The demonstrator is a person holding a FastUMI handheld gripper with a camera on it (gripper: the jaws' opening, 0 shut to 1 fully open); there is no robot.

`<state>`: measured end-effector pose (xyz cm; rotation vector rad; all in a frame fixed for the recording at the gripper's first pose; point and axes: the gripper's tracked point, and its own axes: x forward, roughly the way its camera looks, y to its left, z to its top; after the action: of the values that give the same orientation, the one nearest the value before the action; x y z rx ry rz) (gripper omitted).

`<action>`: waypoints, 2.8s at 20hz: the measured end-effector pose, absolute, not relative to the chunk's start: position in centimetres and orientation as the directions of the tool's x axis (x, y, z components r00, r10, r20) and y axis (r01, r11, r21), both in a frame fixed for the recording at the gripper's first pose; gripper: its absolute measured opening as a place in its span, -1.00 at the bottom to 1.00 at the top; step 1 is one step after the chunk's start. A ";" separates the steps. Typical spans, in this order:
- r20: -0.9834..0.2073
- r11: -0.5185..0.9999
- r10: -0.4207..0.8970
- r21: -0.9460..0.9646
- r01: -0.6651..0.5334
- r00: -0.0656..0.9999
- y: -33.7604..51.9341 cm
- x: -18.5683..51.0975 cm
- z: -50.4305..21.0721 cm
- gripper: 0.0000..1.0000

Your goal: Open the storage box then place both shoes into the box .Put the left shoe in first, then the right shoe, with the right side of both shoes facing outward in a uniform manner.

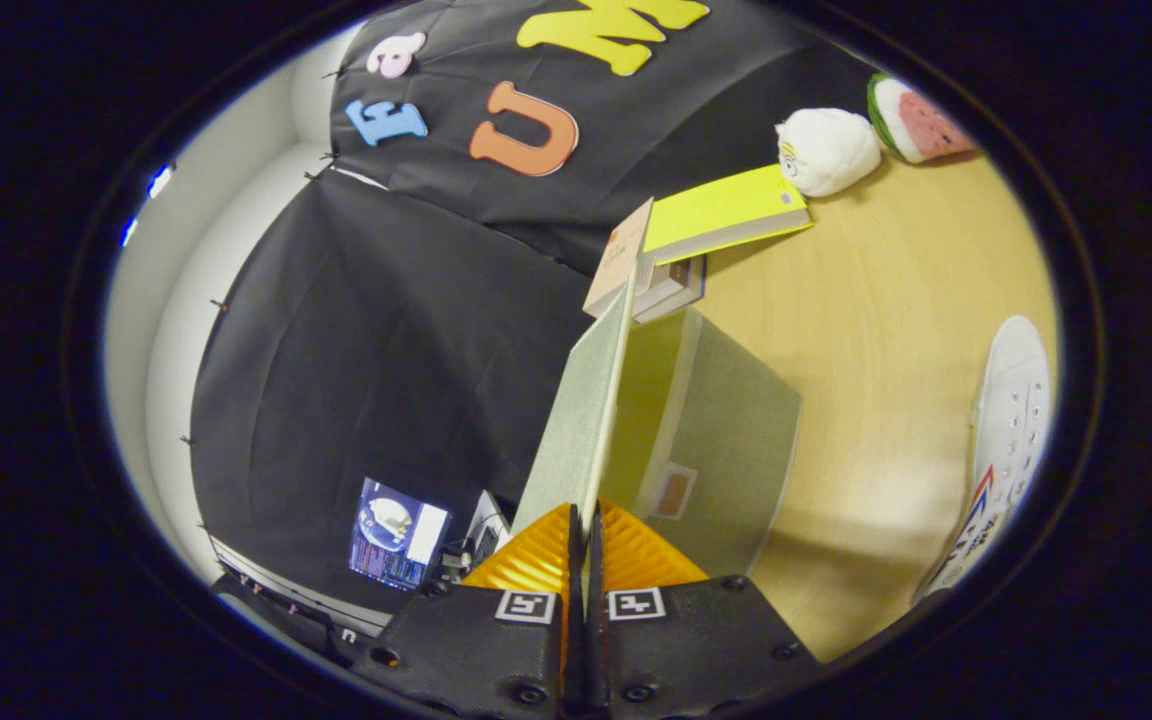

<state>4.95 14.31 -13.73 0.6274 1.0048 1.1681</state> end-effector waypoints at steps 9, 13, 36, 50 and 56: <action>-0.271 0.304 0.951 0.751 -0.586 0.146 21.7 1.6 -2.1 -0.89; -0.269 0.305 0.950 0.708 -0.637 0.155 27.4 -0.8 1.1 -0.89; -0.329 0.591 0.802 0.309 -0.746 0.499 35.6 -1.7 2.7 1.00; -0.286 0.873 0.487 0.145 -0.465 0.825 9.3 6.5 2.1 1.00; -0.377 0.920 0.392 0.137 -0.368 0.839 -0.5 9.1 -3.5 1.00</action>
<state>9.11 -0.47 -3.54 0.0602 0.4118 0.4023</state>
